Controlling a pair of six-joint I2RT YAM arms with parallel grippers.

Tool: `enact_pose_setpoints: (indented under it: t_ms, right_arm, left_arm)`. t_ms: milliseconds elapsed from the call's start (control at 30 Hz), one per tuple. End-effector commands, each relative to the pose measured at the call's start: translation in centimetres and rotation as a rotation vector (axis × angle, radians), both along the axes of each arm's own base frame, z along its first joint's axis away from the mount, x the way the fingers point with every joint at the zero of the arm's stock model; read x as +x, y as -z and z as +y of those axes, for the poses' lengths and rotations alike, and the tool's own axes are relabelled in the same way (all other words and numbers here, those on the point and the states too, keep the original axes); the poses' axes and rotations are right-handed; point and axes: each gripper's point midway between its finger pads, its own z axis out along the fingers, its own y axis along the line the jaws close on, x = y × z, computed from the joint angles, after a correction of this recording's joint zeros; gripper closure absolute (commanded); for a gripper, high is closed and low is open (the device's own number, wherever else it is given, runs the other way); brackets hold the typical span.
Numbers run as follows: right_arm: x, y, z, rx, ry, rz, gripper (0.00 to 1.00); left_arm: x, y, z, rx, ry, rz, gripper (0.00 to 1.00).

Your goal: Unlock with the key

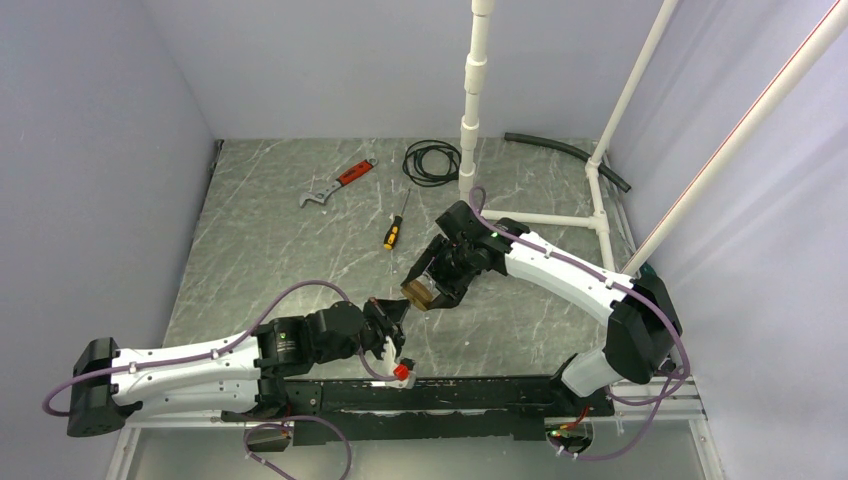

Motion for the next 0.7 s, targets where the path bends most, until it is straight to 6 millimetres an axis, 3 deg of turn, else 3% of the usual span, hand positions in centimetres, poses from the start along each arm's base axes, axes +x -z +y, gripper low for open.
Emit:
enact_pose_setpoints:
  t_ms: [0,667]
  right_arm:
    - [0.2,-3.4,1.8,0.120,-0.024,-0.041,1.00]
    - [-0.1,-5.1,2.3,0.167,-0.027,-0.041,1.00]
  left_arm:
    - [0.0,-0.3,-0.6,-0.020,0.016,-0.026,1.00]
    - [0.7,0.2,0.1,0.026,-0.001,-0.117,1.00]
